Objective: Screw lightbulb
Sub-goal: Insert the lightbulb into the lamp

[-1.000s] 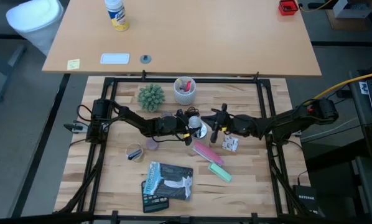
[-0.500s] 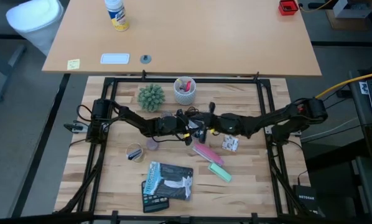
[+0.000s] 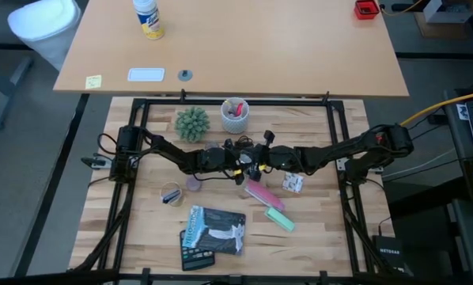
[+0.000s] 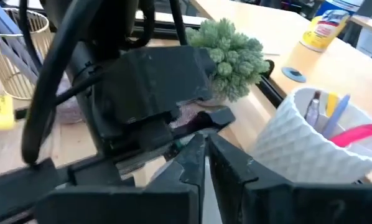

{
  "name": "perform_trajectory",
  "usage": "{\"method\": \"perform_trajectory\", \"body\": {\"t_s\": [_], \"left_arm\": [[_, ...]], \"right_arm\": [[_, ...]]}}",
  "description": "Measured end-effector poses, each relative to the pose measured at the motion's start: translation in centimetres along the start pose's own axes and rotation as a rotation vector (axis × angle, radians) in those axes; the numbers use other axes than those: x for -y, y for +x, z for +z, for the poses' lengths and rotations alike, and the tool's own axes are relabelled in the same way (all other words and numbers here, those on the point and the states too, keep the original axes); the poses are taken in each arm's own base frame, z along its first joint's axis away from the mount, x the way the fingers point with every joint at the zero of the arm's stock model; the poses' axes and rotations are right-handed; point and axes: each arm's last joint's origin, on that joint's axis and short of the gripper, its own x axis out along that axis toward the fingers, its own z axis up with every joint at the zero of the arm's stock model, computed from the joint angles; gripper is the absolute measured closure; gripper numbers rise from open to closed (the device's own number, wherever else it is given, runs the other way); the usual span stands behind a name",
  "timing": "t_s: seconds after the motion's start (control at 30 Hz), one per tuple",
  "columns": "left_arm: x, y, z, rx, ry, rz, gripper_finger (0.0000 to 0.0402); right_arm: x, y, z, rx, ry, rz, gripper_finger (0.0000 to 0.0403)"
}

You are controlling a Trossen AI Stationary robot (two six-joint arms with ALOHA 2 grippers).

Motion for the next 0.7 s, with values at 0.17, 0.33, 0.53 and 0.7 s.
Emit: {"method": "perform_trajectory", "body": {"t_s": [0.17,0.33,0.53,0.7], "left_arm": [[0.0,0.0,0.0,0.001,-0.003,0.0,0.0235],[0.0,0.0,0.0,0.0,0.002,0.0,0.0235],[0.0,0.0,0.0,0.001,0.004,-0.001,0.0235],[0.0,0.0,0.0,0.003,0.003,-0.001,0.0235]], "right_arm": [[0.1,0.0,-0.1,-0.017,-0.003,-0.033,0.0375],[0.1,-0.1,-0.1,-0.024,-0.006,-0.036,0.0375],[0.6,-1.0,0.1,-0.052,-0.01,-0.042,0.0375],[0.9,-1.7,0.2,-0.074,0.014,-0.049,0.0375]]}}
